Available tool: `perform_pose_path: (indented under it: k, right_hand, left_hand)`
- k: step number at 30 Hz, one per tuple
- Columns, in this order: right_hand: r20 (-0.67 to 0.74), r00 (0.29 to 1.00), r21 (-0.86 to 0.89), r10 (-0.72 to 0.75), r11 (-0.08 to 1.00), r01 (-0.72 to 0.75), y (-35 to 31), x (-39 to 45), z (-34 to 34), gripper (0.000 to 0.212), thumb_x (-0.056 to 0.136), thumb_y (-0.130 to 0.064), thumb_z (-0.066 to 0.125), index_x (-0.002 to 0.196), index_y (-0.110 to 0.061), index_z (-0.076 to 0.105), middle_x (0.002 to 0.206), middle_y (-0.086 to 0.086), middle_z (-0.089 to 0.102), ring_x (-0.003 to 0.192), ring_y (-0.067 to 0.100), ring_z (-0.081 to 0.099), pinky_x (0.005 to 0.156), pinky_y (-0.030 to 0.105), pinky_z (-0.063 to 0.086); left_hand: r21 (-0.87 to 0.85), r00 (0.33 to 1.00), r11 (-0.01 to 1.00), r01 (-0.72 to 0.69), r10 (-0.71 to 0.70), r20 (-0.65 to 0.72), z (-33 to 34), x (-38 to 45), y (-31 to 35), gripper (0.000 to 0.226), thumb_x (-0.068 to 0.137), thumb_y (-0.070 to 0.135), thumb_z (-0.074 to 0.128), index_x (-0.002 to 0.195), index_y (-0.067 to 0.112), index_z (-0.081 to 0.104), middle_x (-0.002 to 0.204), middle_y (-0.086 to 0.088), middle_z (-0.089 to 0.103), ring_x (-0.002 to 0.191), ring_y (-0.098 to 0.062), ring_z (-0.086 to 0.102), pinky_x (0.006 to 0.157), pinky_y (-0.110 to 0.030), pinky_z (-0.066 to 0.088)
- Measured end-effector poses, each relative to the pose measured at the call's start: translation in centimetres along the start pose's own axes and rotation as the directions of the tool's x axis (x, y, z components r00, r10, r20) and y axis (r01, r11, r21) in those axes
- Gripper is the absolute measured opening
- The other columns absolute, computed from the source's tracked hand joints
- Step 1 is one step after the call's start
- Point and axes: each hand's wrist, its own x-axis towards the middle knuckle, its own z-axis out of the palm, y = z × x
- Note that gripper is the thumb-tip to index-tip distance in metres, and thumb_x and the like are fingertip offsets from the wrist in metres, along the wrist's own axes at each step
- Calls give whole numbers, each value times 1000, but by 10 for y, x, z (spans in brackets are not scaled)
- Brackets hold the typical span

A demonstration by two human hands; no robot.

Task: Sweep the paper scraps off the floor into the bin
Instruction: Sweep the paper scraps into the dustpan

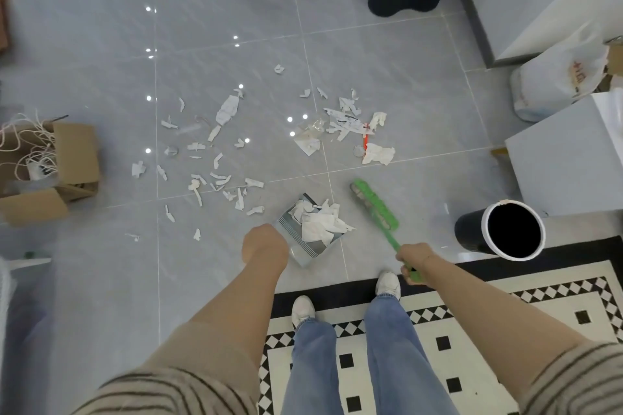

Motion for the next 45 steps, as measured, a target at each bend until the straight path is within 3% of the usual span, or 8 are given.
perform_pose_path:
  k: [6,11,15,20,25,33,40,45]
  right_hand:
    - [223,975,8,-6,1000,5,10,-25,16,34,91,0,46,124,3,53,59,9,41,38,13,36,32,15,32]
    - [207,975,-82,-83,991,102,-15,-42,-19,38,93,-4,49,130,-11,56,60,8,41,41,12,34,35,16,32]
    - [113,982,-208,-149,963,170,-38,-40,-15,29,93,-5,48,121,0,55,62,10,43,45,15,37,41,24,33]
    - [46,988,-255,-149,954,156,-33,-23,12,12,92,-3,43,80,-2,47,62,11,44,49,19,41,46,27,35]
    - [138,987,-240,-85,964,117,10,-22,57,5,91,-4,43,90,-5,48,63,9,44,50,18,42,46,27,38]
    - [150,987,-8,-58,998,60,2,-44,11,34,93,-2,45,126,-4,55,61,7,40,45,12,34,35,15,30]
    - [9,997,-63,-75,995,76,0,-24,44,11,93,0,40,97,5,49,59,13,43,46,20,39,44,27,31]
    - [175,985,107,6,994,-25,17,-34,100,9,92,-2,43,84,0,48,58,12,41,43,18,39,42,22,34]
  left_hand:
    - [22,1000,1000,-12,12,5,-1,-1,-3,29,93,5,45,116,6,63,120,-10,64,113,-24,60,88,-28,50]
    - [1,1000,1000,-24,24,4,-2,-5,-6,29,93,4,45,116,6,63,120,-10,64,112,-23,60,87,-27,49]
    - [-6,999,999,-34,34,-2,-2,-6,-9,29,94,4,43,115,5,63,120,-10,64,112,-23,60,88,-27,49]
    - [-2,999,999,-36,36,-8,2,-5,-12,28,94,5,44,115,5,63,120,-10,64,112,-23,61,88,-26,49]
    - [10,999,999,-50,50,-8,4,-2,-16,29,95,6,43,117,5,62,122,-11,63,114,-23,60,90,-27,49]
    - [41,996,995,-90,90,5,3,-4,-18,28,95,4,44,115,5,63,121,-10,63,113,-22,60,88,-25,49]
    - [70,996,993,-93,93,5,7,-3,-23,28,95,6,45,115,6,63,121,-9,64,113,-22,61,87,-26,49]
    - [74,994,992,-107,106,6,7,-6,-23,29,95,6,44,116,6,63,122,-9,63,114,-21,60,88,-25,48]
